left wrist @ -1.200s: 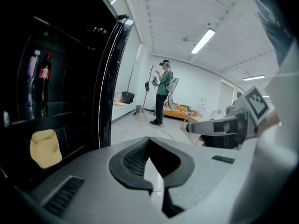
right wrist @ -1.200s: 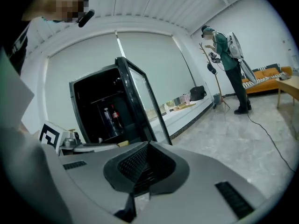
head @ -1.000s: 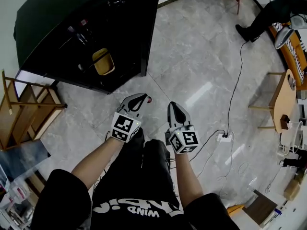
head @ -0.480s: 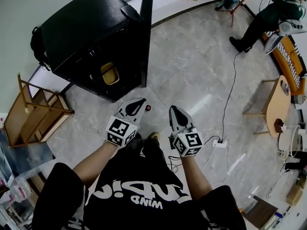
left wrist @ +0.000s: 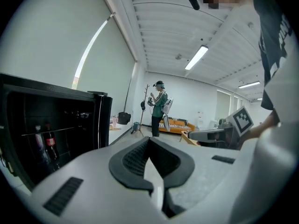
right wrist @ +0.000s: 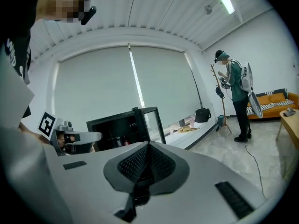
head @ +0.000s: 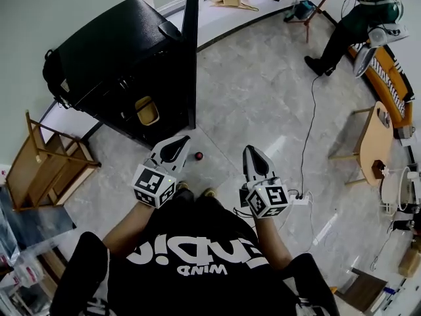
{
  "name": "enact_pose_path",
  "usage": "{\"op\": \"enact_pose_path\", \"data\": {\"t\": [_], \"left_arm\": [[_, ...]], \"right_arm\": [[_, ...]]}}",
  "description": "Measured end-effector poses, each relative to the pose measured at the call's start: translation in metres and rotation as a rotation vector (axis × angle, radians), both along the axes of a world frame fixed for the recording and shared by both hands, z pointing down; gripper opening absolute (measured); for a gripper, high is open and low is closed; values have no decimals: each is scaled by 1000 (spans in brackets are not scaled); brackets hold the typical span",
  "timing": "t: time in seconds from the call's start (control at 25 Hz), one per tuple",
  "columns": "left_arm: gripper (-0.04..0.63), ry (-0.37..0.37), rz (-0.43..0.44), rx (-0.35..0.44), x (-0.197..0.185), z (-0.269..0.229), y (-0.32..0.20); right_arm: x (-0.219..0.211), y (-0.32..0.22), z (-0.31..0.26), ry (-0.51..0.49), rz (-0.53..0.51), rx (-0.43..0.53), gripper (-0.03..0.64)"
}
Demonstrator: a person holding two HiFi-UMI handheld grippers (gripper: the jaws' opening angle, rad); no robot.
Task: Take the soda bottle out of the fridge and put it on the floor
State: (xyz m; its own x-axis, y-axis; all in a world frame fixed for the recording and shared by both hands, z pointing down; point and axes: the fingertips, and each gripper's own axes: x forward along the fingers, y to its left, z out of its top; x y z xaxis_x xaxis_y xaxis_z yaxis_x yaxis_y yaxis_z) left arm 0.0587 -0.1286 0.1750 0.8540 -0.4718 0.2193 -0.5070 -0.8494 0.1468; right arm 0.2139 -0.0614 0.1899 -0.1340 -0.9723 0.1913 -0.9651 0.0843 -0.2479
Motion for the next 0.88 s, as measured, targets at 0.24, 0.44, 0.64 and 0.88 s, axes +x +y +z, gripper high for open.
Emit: {"op": "enact_pose_path", "data": {"t": [0.24,0.44,0.64,0.88], "left_arm": [[8,34,-58,34,-19,-11,2],[8,50,-110,43,-33,-9,0],[8,49,-149,53,-39,-6,-5],[8,52,-174,46,-40,-5,-7]], "right_arm": [[1,10,-13,47,13,23,21],[10,14,-21,82,49,38,21],[8,16,-18,84,45,37,21],[5,20,-11,69,42,27,21]]}}
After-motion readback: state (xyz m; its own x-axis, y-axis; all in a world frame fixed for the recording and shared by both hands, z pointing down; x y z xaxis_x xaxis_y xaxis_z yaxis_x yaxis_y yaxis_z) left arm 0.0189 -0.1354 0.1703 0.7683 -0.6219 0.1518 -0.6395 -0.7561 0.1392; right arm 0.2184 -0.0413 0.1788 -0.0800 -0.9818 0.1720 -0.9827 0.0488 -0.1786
